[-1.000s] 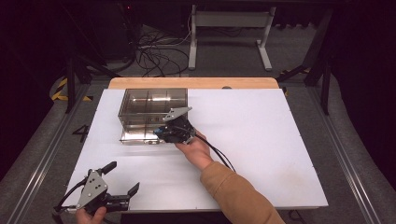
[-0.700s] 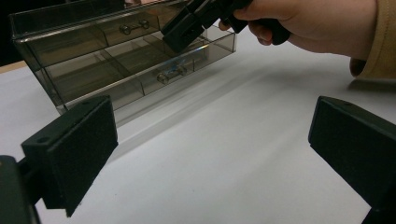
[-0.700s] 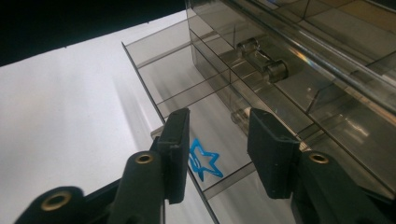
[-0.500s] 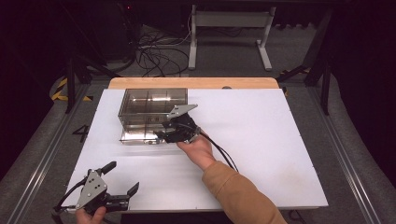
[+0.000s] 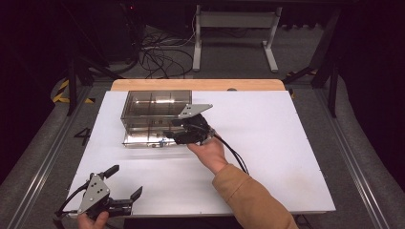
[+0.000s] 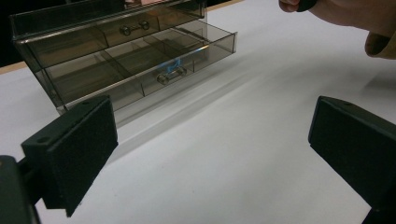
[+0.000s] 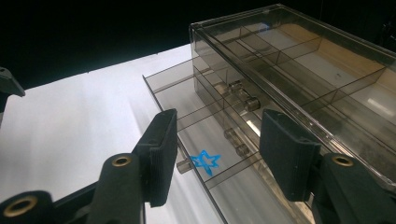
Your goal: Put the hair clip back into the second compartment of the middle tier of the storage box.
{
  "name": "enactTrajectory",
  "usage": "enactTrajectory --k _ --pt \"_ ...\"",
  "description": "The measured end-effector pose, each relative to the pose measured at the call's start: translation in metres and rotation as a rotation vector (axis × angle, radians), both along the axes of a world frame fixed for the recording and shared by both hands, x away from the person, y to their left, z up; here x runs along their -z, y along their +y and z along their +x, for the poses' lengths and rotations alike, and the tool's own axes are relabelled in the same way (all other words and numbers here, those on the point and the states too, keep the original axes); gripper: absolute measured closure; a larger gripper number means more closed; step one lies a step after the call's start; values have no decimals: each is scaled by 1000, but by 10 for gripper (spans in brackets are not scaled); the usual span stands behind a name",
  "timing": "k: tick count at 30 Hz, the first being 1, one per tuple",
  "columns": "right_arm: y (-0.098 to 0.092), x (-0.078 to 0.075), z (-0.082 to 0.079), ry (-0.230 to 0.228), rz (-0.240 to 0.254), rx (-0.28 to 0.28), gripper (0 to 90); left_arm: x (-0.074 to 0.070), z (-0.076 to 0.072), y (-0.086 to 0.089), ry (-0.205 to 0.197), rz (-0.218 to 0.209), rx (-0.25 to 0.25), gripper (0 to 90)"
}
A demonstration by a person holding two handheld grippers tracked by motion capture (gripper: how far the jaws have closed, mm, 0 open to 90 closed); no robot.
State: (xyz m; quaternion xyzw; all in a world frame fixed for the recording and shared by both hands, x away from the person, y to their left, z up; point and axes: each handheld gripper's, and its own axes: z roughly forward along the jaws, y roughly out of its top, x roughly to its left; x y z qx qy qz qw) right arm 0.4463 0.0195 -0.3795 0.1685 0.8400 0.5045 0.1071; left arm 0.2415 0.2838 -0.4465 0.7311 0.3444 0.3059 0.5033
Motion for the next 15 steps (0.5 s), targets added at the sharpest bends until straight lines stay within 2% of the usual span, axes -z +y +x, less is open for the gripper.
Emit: enactTrajectory --k 8,12,15 --pt "-7 -5 -5 -21 -6 5 437 0 0 0 1 -7 0 20" --pt "-16 -11 -11 -47 -4 9 391 0 0 0 1 -4 -1 20" --pt "-25 -16 -15 -55 5 13 324 0 1 0 1 -2 0 20"
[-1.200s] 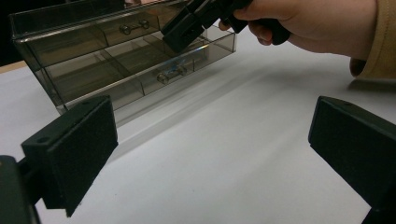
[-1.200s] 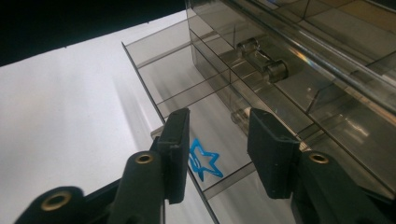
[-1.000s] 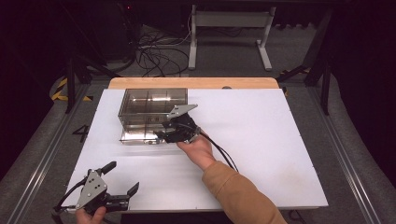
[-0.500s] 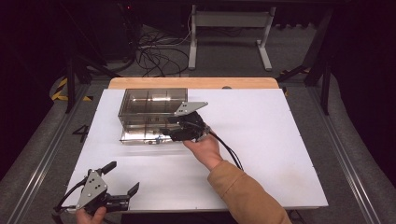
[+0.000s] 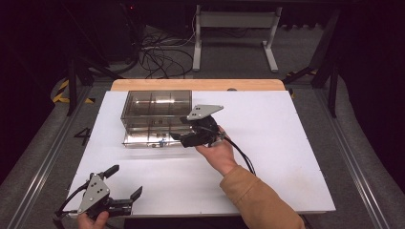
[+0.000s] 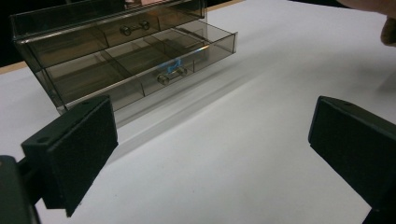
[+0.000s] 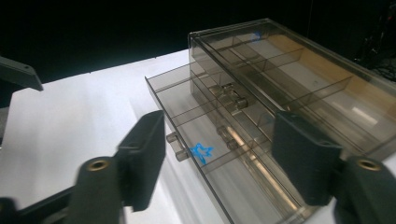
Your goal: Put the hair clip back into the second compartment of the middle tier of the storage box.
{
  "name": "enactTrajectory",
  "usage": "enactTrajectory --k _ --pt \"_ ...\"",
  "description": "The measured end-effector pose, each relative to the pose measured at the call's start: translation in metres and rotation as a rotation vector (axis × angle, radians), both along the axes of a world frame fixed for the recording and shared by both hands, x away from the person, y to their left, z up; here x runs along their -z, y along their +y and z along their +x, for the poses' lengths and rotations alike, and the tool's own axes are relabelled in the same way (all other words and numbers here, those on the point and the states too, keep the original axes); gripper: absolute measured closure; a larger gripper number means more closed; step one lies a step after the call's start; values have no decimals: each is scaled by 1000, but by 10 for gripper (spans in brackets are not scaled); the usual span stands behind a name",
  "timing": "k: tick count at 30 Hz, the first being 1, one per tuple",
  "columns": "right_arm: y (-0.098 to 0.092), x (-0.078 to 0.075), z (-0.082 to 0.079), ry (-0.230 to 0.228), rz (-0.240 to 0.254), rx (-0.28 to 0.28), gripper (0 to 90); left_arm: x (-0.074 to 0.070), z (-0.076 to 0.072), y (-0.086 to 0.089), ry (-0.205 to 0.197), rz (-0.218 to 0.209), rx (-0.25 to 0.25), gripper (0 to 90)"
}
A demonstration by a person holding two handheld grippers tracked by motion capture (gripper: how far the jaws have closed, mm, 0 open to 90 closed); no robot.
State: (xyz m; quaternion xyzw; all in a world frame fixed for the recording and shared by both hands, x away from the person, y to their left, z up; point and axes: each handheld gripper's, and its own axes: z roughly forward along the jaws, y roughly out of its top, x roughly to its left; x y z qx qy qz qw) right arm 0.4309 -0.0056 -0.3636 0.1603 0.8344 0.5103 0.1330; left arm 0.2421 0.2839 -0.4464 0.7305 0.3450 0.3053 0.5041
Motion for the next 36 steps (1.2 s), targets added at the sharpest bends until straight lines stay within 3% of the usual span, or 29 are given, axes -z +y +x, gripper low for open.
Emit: enactTrajectory --k 9,13,23,36 --pt "-37 -9 -11 -37 20 46 163 0 1 0 6 -3 -1 20" --pt "-53 -12 -15 -32 30 59 105 0 1 0 5 -6 -1 20" --pt "-92 -12 -30 -52 51 92 67 0 3 0 4 -8 0 20" --pt "-140 4 -47 -49 62 147 39 0 5 -1 2 -12 -1 20"
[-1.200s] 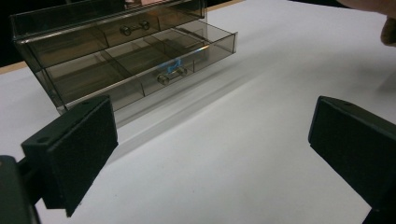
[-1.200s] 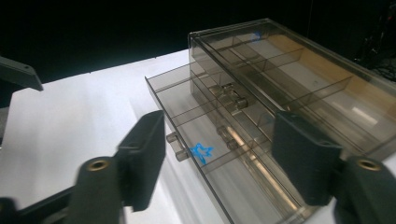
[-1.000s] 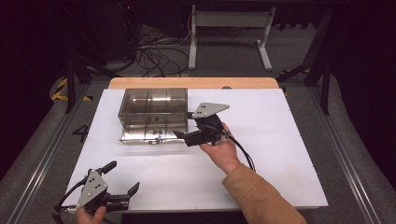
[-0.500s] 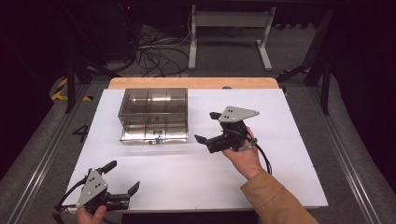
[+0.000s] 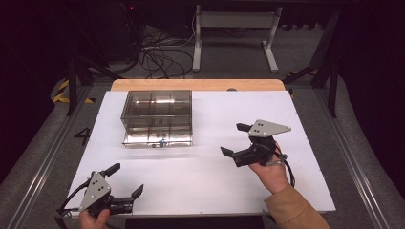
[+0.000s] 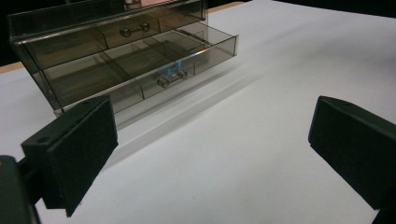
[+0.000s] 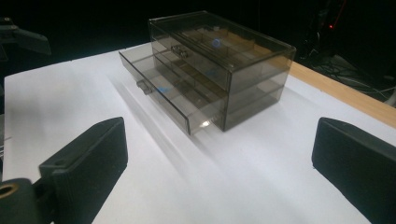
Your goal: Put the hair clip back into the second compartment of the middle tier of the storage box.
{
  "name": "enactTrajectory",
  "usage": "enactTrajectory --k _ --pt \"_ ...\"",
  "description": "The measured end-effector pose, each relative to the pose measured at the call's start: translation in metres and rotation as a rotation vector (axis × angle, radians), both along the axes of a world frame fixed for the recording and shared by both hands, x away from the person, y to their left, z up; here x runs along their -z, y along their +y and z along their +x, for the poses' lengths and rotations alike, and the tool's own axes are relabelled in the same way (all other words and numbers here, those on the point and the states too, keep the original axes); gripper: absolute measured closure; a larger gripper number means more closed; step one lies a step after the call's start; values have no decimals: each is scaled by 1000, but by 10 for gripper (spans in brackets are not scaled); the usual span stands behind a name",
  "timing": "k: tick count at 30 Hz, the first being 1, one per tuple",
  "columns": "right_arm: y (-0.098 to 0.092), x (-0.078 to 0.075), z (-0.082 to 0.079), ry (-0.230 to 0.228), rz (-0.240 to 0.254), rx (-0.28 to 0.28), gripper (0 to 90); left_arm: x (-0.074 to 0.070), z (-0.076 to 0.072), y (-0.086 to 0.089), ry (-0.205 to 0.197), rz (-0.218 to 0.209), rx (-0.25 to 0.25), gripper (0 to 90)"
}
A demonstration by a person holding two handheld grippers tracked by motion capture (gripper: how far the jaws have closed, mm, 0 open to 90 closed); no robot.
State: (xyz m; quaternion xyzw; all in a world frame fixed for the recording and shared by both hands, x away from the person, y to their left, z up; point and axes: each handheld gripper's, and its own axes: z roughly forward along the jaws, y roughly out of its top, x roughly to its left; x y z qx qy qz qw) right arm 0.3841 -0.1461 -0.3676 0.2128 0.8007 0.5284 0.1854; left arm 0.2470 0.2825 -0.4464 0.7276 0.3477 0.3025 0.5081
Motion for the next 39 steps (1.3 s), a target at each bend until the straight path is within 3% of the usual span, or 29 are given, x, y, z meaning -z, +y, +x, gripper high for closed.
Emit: enactTrajectory --k 17,33,39 --pt "-53 35 -23 4 22 68 32 1 3 0 -3 -6 -1 20" --pt "-99 83 -45 69 8 145 24 3 6 2 -26 -14 -5 19" --pt "-104 91 -49 90 0 147 22 3 6 2 -41 -11 -8 18"
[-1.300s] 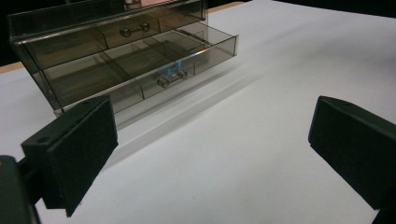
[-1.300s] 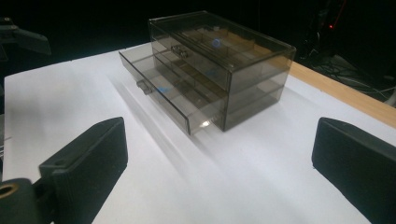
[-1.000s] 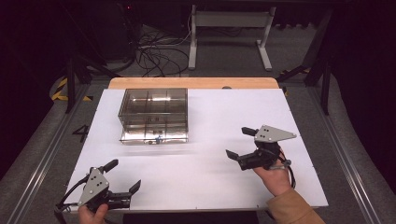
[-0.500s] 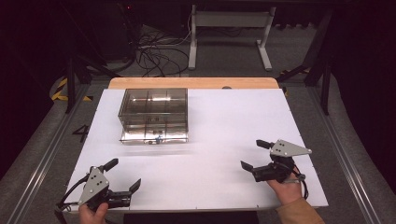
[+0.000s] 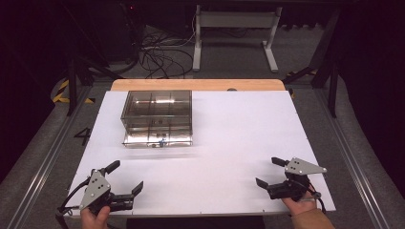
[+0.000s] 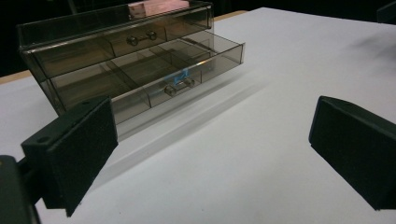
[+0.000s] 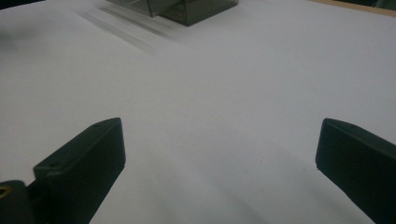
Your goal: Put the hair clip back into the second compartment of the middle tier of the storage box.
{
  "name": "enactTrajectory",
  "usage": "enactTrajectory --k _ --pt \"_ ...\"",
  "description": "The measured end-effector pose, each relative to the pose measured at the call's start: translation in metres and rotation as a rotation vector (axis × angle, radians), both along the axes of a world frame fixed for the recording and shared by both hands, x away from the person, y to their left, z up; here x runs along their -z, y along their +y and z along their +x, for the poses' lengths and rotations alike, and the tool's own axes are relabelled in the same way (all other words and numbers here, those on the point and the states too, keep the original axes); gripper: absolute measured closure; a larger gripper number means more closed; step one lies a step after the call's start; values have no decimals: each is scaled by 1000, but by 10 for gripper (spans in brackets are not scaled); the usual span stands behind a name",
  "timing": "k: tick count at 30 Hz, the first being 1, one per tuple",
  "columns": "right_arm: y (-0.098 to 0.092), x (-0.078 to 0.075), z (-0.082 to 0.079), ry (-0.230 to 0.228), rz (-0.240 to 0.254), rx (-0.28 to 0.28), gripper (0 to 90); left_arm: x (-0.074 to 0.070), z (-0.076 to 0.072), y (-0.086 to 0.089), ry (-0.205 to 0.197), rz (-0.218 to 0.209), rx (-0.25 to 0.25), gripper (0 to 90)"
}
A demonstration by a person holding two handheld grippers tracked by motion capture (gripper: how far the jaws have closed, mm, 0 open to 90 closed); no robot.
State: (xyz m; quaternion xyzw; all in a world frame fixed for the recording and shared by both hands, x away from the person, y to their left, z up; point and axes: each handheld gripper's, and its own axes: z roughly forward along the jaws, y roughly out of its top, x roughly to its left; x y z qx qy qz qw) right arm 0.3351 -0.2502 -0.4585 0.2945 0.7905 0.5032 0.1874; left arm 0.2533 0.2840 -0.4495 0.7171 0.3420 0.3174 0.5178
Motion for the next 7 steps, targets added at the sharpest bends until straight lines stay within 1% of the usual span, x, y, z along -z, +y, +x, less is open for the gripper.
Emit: enactTrajectory --k 2,4,7 --pt "1 0 0 -6 12 -2 22 0 0 0 -6 4 -4 18" --pt "2 -1 -1 -6 5 -6 21 0 0 0 -14 8 -12 18" --pt "3 -1 -1 -9 1 -10 20 1 1 0 -12 6 -14 18"
